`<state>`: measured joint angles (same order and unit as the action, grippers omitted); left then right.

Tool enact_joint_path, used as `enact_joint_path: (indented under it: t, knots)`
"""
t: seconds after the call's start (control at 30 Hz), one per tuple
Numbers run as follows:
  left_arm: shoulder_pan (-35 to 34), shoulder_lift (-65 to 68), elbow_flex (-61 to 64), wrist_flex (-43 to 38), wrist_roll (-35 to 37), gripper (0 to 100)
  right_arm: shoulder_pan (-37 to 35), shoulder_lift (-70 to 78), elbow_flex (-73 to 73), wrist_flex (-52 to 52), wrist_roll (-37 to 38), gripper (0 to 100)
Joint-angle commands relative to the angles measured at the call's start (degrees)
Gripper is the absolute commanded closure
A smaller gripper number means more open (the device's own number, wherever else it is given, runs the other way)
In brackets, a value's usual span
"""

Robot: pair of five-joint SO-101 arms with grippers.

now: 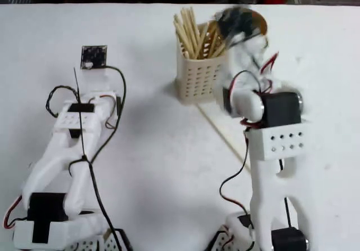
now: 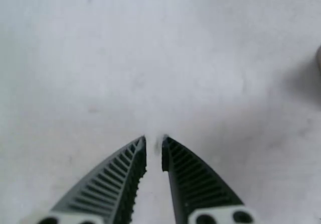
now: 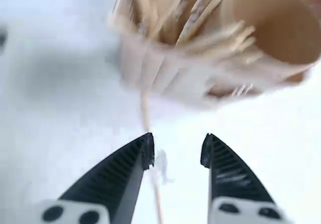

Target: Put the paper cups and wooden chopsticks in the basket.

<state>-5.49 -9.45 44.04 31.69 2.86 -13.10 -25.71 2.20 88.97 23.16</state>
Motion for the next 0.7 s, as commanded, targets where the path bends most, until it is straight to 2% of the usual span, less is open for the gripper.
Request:
enact_joint_path:
  t: [0.0, 0.2, 0.33, 0.57, 0.67]
  knots:
    - [-0.3, -2.6, -1.0, -1.2, -0.2, 92, -1.5, -1.0, 6.3, 4.8, 9.8, 83.2]
    - [-0.3, -2.8, -1.0, -1.0, -0.2, 92, -1.7, -0.8, 25.7, -9.6, 14.5, 82.4]
    - [-0.3, -2.8, -1.0, -1.0, -0.2, 92, -1.5, -0.8, 35.9, -19.0, 16.9, 75.3]
    - [-0.3, -2.8, -1.0, -1.0, -0.2, 92, 0.1, -0.3, 42.3, -29.4, 18.3, 74.7]
    - [-0.3, -2.8, -1.0, -1.0, -0.2, 92, 0.0, 4.3, 41.9, -31.8, 18.3, 74.7]
